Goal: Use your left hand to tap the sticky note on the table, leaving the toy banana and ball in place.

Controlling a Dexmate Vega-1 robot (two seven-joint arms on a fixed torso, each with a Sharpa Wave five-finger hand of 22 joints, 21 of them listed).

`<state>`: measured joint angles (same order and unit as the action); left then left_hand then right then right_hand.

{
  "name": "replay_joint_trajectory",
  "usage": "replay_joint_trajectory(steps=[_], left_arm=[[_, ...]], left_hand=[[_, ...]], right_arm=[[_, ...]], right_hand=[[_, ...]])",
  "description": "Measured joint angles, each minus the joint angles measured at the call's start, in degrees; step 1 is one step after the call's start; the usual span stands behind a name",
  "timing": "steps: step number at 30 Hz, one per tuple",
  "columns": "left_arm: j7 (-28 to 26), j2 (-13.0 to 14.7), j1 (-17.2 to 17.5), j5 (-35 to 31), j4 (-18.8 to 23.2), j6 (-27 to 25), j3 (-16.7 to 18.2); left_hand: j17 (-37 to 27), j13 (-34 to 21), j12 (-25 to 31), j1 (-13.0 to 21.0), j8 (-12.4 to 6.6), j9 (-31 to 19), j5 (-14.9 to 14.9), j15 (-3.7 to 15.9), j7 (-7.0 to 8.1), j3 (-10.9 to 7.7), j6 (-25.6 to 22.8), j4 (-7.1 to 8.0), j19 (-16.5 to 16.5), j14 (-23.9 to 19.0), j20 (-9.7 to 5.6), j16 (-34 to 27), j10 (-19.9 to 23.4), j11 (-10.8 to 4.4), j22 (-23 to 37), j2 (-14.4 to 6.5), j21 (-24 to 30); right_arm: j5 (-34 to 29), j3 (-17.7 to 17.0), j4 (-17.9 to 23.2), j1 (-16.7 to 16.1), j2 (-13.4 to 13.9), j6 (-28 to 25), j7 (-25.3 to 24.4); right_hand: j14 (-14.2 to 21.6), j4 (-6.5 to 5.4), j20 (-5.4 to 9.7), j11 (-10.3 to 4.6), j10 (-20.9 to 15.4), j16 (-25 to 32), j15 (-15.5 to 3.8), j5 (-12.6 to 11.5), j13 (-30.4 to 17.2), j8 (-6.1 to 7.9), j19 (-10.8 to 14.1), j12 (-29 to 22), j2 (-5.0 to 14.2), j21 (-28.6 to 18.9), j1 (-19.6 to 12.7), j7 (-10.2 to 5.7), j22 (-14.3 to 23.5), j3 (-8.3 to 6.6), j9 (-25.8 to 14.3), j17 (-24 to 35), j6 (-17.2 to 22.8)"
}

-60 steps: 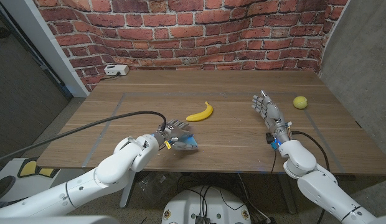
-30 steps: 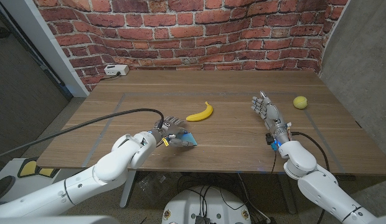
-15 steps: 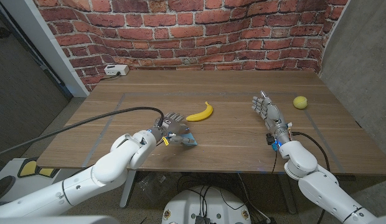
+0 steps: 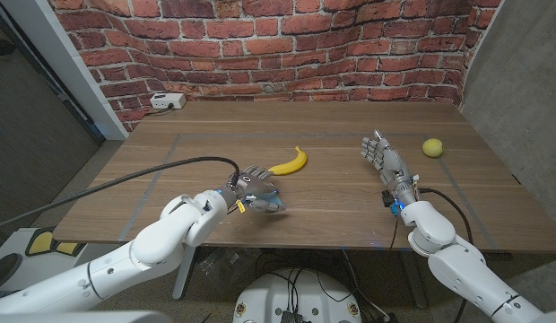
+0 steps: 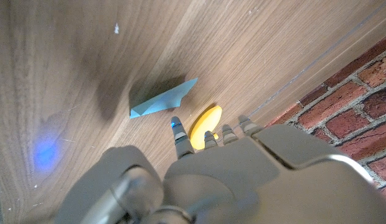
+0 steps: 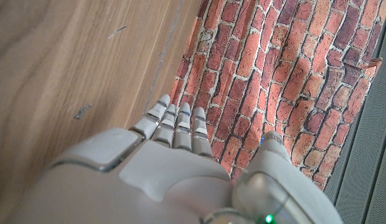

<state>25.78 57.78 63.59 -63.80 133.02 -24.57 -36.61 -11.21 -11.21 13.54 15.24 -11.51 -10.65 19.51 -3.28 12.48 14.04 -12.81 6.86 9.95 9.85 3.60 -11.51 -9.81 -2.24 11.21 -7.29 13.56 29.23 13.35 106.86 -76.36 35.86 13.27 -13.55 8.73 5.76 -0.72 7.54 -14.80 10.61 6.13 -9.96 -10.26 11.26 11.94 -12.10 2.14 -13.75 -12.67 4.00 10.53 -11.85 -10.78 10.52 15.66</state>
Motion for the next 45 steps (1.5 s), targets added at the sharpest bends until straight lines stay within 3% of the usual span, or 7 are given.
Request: replay_joint_trajectory(steps=[17,24,45], left_arm=[[1.04,-0.08,0.51,-0.42,1.44,-0.01,-0.39],[2.13,-0.83,0.59,-1.79,1.63,-0.60,-0.74],[2.57,-1.92,1.38,-2.55,0.73,-1.53,-1.07]], left_hand=[[0.00,0.00,0.26,0.90,-0.36,0.00,0.23,0.00,-0.21,0.00,-0.86,0.00,0.00,0.00,0.00,0.00,0.00,0.00,0.00,0.31,0.22],[0.00,0.00,0.26,1.36,-1.22,0.00,0.23,0.00,-0.55,0.00,-4.02,0.01,0.00,0.00,0.00,0.00,0.00,0.00,0.00,-0.15,0.22],[0.00,0.00,0.26,1.35,-1.22,0.00,0.22,0.11,-0.41,0.16,-3.88,-0.15,0.00,0.10,0.00,0.00,-0.04,-0.64,0.00,-0.15,0.22]], right_arm=[[0.93,0.33,-1.32,1.44,0.18,-0.19,1.18],[1.32,0.33,-1.93,1.85,0.36,-0.10,1.68],[1.67,1.05,-2.82,3.34,0.55,-0.41,2.33]], right_hand=[[0.00,0.00,0.00,0.00,0.00,0.00,0.00,0.00,0.00,0.00,0.00,0.00,0.00,0.28,0.00,0.00,0.00,0.00,0.00,0.00,0.00],[0.00,0.00,0.00,0.00,0.00,0.00,0.00,0.00,0.00,0.00,0.00,0.00,0.00,0.27,0.00,0.00,0.00,0.00,0.00,0.00,0.00],[0.00,0.00,0.00,0.00,0.00,0.00,0.00,0.00,0.00,0.00,0.00,0.00,0.00,0.27,0.00,0.00,0.00,0.00,0.00,0.00,0.00]])
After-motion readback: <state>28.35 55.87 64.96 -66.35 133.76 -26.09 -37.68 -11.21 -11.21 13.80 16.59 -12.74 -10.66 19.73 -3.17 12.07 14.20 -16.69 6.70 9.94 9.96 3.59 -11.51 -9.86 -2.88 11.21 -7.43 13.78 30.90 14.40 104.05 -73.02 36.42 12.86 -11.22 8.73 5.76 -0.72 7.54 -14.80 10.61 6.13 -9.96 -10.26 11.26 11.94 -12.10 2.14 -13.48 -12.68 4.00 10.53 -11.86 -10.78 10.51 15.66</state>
